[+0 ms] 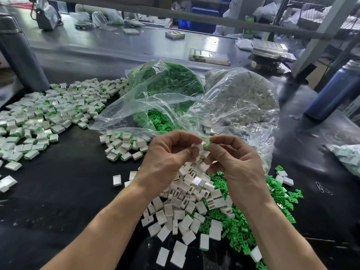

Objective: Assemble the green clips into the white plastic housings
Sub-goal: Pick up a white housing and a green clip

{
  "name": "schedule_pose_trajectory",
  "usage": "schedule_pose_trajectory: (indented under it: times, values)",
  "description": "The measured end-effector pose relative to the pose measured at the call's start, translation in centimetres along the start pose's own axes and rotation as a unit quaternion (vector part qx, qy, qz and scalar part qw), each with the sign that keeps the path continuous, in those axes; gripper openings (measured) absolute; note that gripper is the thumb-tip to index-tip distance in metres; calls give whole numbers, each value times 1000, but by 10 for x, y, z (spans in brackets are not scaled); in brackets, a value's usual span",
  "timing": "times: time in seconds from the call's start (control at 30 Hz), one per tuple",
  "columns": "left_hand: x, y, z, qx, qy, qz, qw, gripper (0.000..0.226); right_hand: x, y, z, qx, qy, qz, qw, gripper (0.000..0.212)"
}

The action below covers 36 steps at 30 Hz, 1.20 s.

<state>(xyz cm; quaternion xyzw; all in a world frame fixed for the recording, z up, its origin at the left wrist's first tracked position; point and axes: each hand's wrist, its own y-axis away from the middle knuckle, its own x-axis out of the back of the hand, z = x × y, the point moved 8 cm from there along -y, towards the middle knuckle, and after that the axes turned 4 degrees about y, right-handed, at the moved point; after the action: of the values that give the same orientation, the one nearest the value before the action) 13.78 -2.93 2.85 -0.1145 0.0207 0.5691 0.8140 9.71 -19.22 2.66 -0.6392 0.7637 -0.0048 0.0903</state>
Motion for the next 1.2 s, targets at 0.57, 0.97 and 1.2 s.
schedule_pose_trajectory:
  times: [0.57,0.97,1.2]
  values:
    - [1,1,-2,15,-3,-1,1000,16,-3,5,-11,61,104,1,993,17]
    - [1,1,-4,24,-41,-2,999,18,-4,4,-14,58,244,-21,968,24]
    - [1,1,-2,13,-87,-13,996,17,-10,9,-22,86,362,-35,928,33]
